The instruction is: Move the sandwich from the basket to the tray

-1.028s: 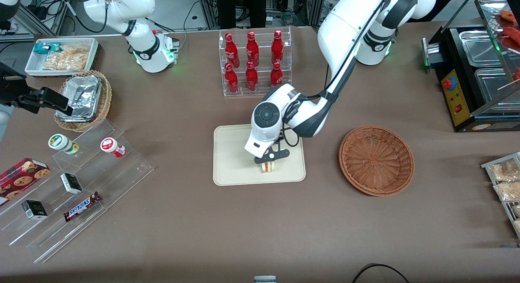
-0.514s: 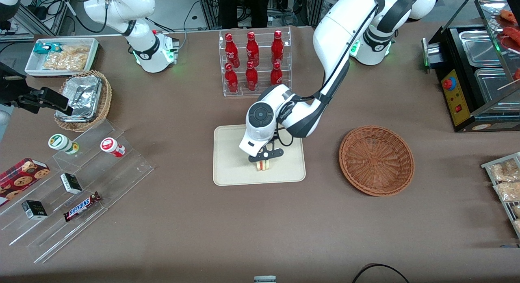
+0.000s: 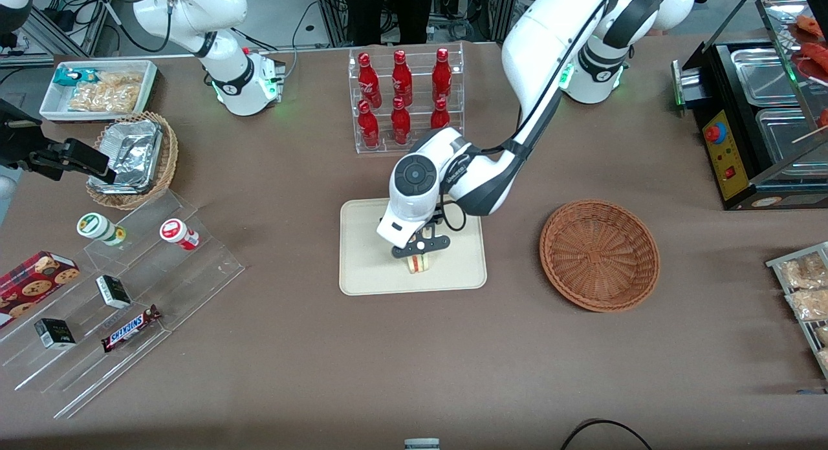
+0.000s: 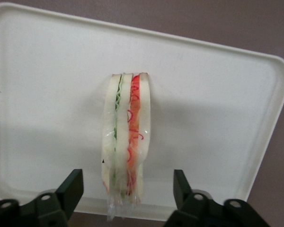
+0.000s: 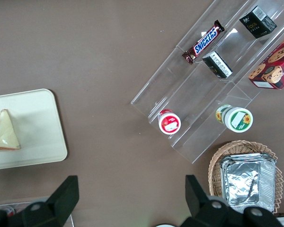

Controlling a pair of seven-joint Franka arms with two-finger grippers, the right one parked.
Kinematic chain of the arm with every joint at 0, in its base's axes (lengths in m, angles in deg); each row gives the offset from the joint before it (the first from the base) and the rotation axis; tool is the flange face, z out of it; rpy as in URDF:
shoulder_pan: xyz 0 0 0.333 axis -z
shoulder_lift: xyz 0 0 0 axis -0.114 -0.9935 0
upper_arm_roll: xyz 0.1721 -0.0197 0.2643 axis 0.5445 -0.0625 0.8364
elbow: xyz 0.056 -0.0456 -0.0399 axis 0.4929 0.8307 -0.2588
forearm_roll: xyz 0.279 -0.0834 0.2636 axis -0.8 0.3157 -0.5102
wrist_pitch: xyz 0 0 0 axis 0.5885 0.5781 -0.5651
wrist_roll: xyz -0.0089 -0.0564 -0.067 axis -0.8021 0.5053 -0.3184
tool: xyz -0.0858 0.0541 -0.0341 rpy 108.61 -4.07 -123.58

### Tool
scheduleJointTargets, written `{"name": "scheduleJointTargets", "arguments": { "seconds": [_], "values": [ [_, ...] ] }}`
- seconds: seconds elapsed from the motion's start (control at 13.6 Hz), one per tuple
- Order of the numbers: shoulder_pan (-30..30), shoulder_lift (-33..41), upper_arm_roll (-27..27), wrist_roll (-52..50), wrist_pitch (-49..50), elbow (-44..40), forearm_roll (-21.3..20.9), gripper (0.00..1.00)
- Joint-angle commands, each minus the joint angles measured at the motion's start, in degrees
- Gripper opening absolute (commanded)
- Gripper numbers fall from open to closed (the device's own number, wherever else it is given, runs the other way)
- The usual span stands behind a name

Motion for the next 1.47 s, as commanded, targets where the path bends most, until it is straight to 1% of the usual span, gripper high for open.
{"name": "scheduleJointTargets", "arguments": {
  "seconds": [0.0, 0.29, 0.44, 0.59, 0.73, 0.95, 1.17, 1.32, 1.39],
  "values": [
    [-1.4, 4.8, 0.4, 0.0, 5.4, 0.9, -0.2, 1.00],
    [-4.7, 10.6, 2.1, 1.8, 14.1, 2.9, -0.4, 1.00],
    [-9.1, 14.1, 2.8, 7.0, 15.9, 5.1, -0.1, 1.00],
    [-12.2, 18.1, 2.8, 10.2, 17.1, 10.3, 0.2, 1.00],
    [-15.7, 21.5, 2.9, 15.6, 17.2, 14.6, 0.1, 1.00],
    [-21.6, 27.4, 2.9, 28.4, 17.6, 20.9, 0.1, 1.00],
    [-26.6, 30.8, 3.0, 36.8, 22.7, 21.9, -0.1, 1.00],
    [-28.3, 33.2, 3.2, 38.4, 24.7, 21.9, -0.4, 1.00],
    [-30.3, 34.9, 2.9, 39.2, 25.4, 22.1, -0.4, 1.00]
  ]
}}
